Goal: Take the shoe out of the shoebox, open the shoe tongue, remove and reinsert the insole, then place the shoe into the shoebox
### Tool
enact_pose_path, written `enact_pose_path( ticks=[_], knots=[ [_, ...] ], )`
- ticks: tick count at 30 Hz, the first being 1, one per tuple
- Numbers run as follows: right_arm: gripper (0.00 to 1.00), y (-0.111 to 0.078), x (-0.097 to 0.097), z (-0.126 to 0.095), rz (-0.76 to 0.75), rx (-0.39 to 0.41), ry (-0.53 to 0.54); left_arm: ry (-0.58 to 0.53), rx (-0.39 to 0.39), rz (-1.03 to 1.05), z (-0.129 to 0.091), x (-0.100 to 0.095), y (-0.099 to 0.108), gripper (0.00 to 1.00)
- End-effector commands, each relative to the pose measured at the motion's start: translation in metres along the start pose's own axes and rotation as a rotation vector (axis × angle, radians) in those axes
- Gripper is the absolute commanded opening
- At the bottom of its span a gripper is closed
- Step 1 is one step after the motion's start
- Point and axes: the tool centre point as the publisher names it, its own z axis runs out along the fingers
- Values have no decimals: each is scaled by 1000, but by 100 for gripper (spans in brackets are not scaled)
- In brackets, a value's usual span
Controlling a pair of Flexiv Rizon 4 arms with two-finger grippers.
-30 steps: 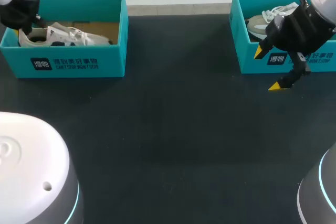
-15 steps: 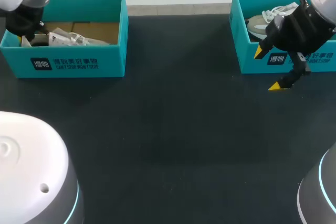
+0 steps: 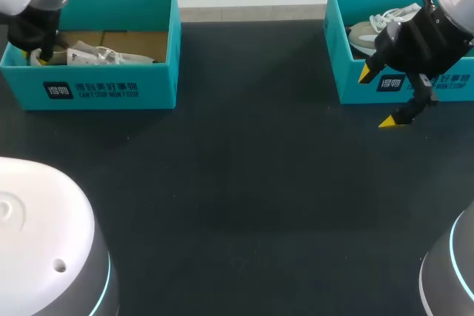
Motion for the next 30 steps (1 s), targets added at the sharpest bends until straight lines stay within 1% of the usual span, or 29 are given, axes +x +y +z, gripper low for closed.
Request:
enact_pose_path(
  ticks=[1,8,13,15,16,17,18,21,22,26,30],
  knots=[
    [100,0,-1,1,0,2,2,-7,-3,1,-1,3,-1,39],
    [100,0,-1,1,0,2,2,-41,-11,4,-13,6,1,42],
    [100,0,-1,1,0,2,2,-97,-25,7,-27,3,6,45],
    [100,0,-1,1,0,2,2,-130,-16,20,-32,1,5,48],
    [100,0,-1,1,0,2,2,-153,-19,21,-37,0,5,62],
    [100,0,-1,1,0,2,2,-178,-15,23,-40,0,6,75],
    [100,0,-1,1,0,2,2,-186,-20,16,-44,-1,7,78],
    [100,0,-1,1,0,2,2,-220,-25,5,-53,2,10,82],
    [100,0,-1,1,0,2,2,-235,-24,4,-58,5,11,85],
    [100,0,-1,1,0,2,2,-319,7,10,-78,23,11,87],
    [100,0,-1,1,0,2,2,-370,23,8,-96,37,4,90]
  ],
)
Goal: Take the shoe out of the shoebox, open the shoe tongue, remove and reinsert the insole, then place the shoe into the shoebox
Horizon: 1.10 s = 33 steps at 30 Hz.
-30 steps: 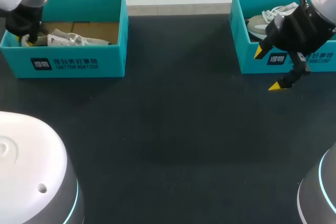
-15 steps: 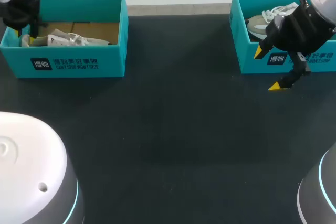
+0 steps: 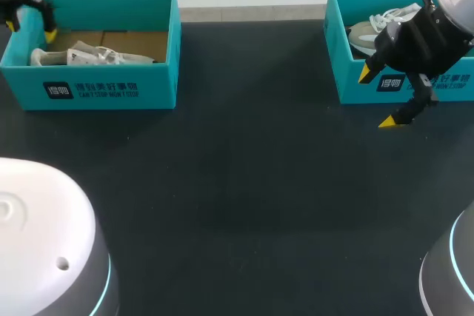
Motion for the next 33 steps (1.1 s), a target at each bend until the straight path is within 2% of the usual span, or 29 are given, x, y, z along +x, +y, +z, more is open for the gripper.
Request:
enact_pose_path(
  ticks=[1,3,4,7,8,9,11,13,14,15,16,17,19,33],
  knots=[
    [100,0,-1,1,0,2,2,-82,41,-8,-27,16,-1,93],
    [100,0,-1,1,0,2,2,-101,52,-21,-37,20,-6,100],
    [100,0,-1,1,0,2,2,-131,58,-27,-42,22,-10,100],
    [100,-25,-39,-7,174,32,-46,-141,60,-28,-46,24,-14,100],
    [100,-33,-50,-9,234,16,-62,-141,60,-28,-46,24,-14,100],
    [100,-43,-62,-12,338,40,-67,-141,60,-28,-46,24,-14,100],
    [100,-63,-81,-17,576,13,-91,-141,60,-28,-46,24,-14,100],
    [100,-78,-94,-24,818,-53,-128,-141,60,-28,-46,24,-14,100],
    [100,-85,-98,-28,967,-26,-145,-141,60,-28,-46,24,-14,100],
    [100,-91,-103,-31,1024,-18,-159,-141,60,-28,-46,24,-14,100],
    [100,-97,-107,-34,1170,23,-185,-141,60,-28,-46,24,-14,100],
    [100,-103,-109,-36,1277,19,-204,-141,60,-28,-46,24,-14,100],
    [100,-115,-111,-36,1389,-53,-211,-141,60,-28,-46,24,-14,100],
    [100,-115,-111,-36,1389,-53,-211,-141,60,-28,-46,24,-14,100]
  ],
)
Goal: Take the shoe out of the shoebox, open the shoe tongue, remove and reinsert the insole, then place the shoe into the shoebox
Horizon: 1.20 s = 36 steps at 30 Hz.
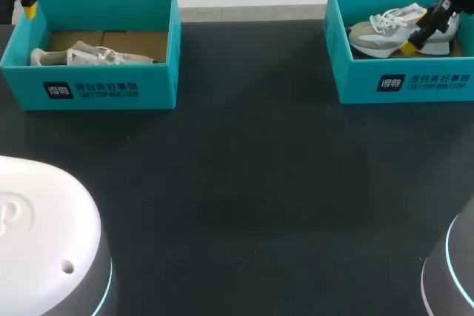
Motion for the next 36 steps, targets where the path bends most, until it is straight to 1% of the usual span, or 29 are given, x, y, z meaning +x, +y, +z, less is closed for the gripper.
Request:
enact_pose_path(
  ticks=[1,8,9,10,11,12,13,14,16,17,18,19,20,21,23,24,25,26,27,28,29,30,33,34,35,36],
  knots=[
    [100,-1,4,1,528,-29,-72,1,2,1,-1,1,0,100],
    [100,-1,4,1,528,-29,-72,1,2,1,-1,1,0,100],
    [100,3,-10,2,603,-51,-156,1,2,1,-1,1,0,100],
    [100,8,-23,3,609,-85,-209,1,2,1,-1,1,0,100],
    [100,12,-35,3,613,-94,-256,1,2,1,-1,1,0,100],
    [100,16,-47,4,649,-107,-304,1,2,1,-1,1,0,100],
    [100,20,-59,4,649,-146,-325,1,2,1,-1,1,0,100],
    [100,24,-72,4,701,-171,-366,1,2,1,-1,1,0,100],
    [100,33,-95,3,670,-184,-386,1,2,1,-1,1,0,100],
    [100,36,-109,1,680,-180,-440,1,2,1,-1,1,0,100],
    [100,39,-121,-1,664,-182,-440,1,2,1,-1,1,0,100],
    [100,42,-133,-1,680,-193,-436,1,2,1,-1,1,0,100],
    [100,43,-147,-2,685,-182,-479,1,2,1,-1,1,0,100],
    [100,44,-158,-3,685,-162,-485,1,2,1,-1,1,0,100],
    [100,42,-183,-2,699,-147,-544,1,2,1,-1,1,0,100],
    [100,40,-194,-1,726,-143,-557,1,2,1,-1,1,0,100],
    [100,39,-207,0,755,-161,-576,1,2,1,-1,1,0,100],
    [100,38,-218,1,776,-162,-583,1,2,1,-1,1,0,100],
    [100,36,-228,2,784,-146,-583,1,2,1,-1,1,0,100],
    [100,34,-238,3,809,-149,-611,1,2,1,-1,1,0,100],
    [100,33,-247,5,822,-142,-593,1,2,1,-1,1,0,100],
    [100,32,-254,7,830,-135,-600,1,2,1,-1,1,0,100],
    [100,27,-275,14,824,-59,-566,1,2,1,-1,1,0,100],
    [100,24,-281,18,835,-33,-538,1,2,1,-1,1,0,100],
    [100,20,-287,21,847,-9,-538,1,2,1,-1,1,0,100],
    [100,16,-292,24,843,32,-520,1,2,1,-1,1,0,100]
  ],
)
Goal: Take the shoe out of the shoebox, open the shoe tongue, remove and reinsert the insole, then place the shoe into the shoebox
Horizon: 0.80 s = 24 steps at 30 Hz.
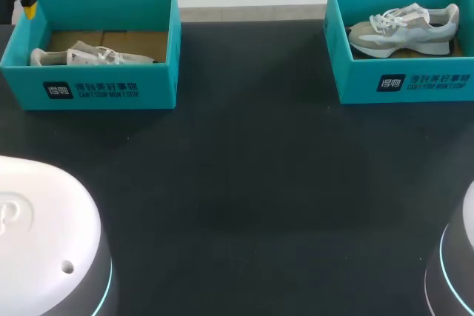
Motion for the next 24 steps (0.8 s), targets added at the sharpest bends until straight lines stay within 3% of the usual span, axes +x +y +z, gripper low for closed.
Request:
enact_pose_path(
  ticks=[1,8,24],
  knots=[
    [100,31,-13,35,-2,137,2,1,2,1,-1,1,0,100],
    [100,24,-38,61,66,254,-15,1,2,1,-1,1,0,100],
    [100,24,-40,61,77,251,-16,1,2,1,-1,1,0,100]
  ],
)
